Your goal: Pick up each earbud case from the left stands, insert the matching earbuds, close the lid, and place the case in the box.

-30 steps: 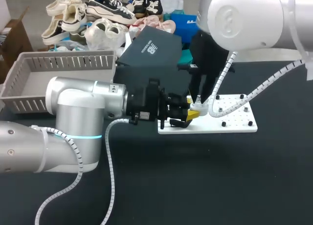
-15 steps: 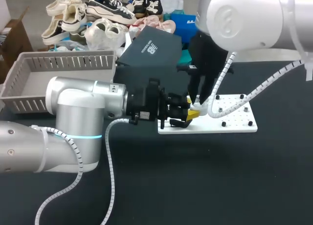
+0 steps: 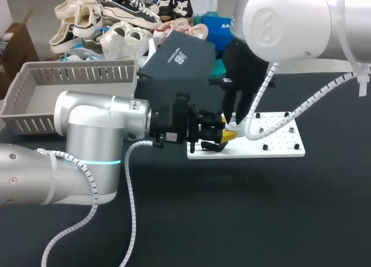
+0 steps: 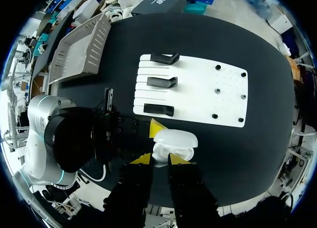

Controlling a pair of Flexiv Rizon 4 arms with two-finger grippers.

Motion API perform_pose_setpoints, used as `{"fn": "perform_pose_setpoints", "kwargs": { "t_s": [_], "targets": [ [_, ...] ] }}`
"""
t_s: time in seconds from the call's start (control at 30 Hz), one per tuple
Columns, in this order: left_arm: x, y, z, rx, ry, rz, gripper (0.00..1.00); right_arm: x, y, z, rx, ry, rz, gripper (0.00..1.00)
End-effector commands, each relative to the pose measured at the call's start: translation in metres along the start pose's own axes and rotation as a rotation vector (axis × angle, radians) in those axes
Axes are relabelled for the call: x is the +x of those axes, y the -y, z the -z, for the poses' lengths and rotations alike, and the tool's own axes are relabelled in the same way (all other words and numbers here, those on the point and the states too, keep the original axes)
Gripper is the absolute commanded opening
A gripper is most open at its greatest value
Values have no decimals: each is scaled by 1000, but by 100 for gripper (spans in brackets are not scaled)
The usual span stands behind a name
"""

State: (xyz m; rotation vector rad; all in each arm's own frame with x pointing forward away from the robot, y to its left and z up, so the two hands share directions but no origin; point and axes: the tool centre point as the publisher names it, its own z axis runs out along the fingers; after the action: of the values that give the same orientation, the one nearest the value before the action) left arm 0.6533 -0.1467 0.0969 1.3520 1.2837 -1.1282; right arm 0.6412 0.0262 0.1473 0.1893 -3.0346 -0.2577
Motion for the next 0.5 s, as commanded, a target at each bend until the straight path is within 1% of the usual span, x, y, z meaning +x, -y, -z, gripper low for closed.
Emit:
{"fn": "perform_pose_setpoints", "kwargs": {
  "t_s": [0.03,0.23,0.27,0.3,0.33,0.37,0.4,0.43,0.47,0.5],
  "targets": [
    [1,0,-1,-3,2,-1,0,0,0,-2,6,4,2,0],
    [1,0,-1,-3,2,-1,0,-2,0,-4,21,15,0,0],
    [1,0,-1,-3,2,-1,0,-2,0,-4,25,15,4,5],
    [1,0,-1,-3,2,-1,0,-1,0,-4,28,15,8,14],
    [1,0,-1,-3,2,-1,0,0,-1,-5,34,16,17,30],
    [1,0,-1,-3,2,-1,0,0,-1,-5,36,16,20,33],
    [1,0,-1,-3,2,-1,0,0,-1,-5,36,16,22,34],
    [1,0,-1,-3,2,-1,0,1,-1,-5,37,15,25,31],
    [1,0,-1,-3,2,-1,0,1,-1,-5,37,15,27,27],
    [1,0,-1,-3,2,-1,0,1,-1,-5,36,15,28,25]
  ]
}}
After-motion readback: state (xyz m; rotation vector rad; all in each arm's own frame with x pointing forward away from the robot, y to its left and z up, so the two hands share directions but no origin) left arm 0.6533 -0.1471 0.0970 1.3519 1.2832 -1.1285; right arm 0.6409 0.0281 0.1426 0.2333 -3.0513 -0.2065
